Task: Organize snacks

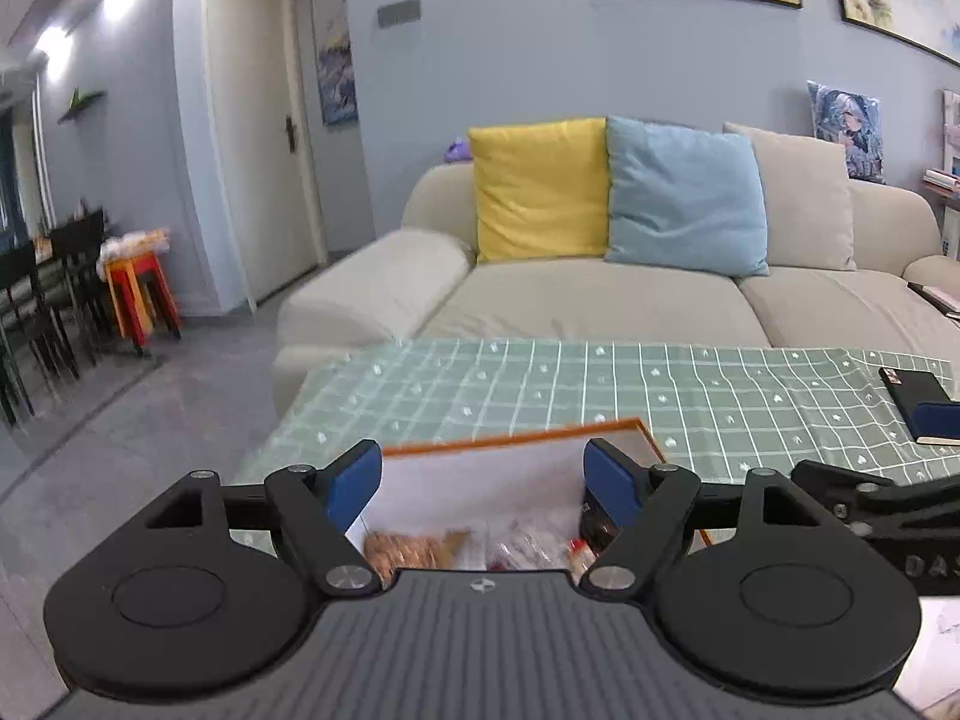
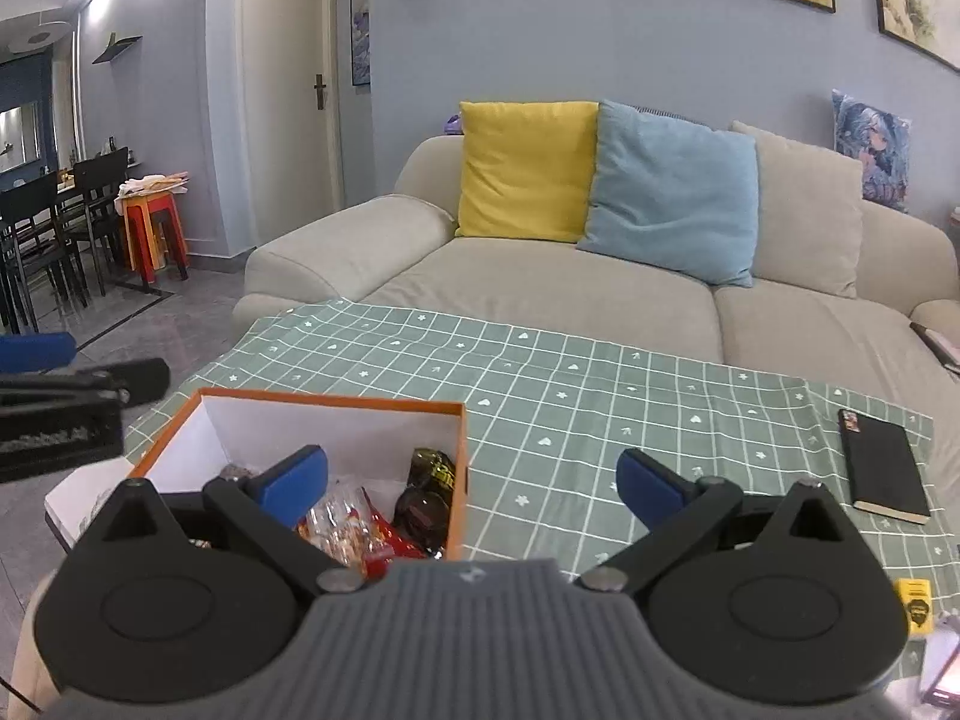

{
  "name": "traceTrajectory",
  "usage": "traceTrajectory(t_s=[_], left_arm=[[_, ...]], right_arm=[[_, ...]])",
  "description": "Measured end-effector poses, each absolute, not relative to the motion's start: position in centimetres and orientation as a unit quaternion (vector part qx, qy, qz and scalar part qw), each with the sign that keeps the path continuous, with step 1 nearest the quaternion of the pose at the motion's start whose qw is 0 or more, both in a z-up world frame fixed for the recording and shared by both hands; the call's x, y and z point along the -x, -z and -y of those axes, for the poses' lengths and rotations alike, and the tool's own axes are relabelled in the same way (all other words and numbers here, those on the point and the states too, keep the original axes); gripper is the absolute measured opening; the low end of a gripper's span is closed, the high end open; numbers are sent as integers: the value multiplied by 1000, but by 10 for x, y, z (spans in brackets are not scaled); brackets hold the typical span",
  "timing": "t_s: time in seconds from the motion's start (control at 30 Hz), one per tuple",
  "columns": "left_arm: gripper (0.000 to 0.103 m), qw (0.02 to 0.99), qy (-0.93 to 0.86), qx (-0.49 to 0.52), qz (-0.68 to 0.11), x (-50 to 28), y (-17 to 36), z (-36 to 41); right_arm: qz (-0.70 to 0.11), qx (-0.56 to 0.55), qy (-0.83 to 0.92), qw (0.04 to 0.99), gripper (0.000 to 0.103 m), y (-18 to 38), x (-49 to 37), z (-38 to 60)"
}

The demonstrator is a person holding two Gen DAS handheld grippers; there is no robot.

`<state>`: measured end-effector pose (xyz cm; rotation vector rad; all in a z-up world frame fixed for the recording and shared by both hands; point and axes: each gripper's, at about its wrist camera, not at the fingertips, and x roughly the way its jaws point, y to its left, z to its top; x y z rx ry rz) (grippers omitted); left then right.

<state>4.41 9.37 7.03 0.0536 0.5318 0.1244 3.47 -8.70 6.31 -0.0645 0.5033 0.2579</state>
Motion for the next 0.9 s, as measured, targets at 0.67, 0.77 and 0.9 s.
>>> traceTrajectory(t_s=[0.67, 0.77, 0.9], left_arm=[[90, 941, -47, -57, -331, -30, -30, -70], [90, 940, -44, -58, -334, -30, -30, -69], [90, 939, -45, -60, -336, -30, -30, -68]], right_arm=[[-259, 108, -114, 953, 99, -31, -15, 79], [-258, 110, -115, 953, 99, -31, -15, 79], [-262, 104, -114, 953, 99, -29, -16, 80]])
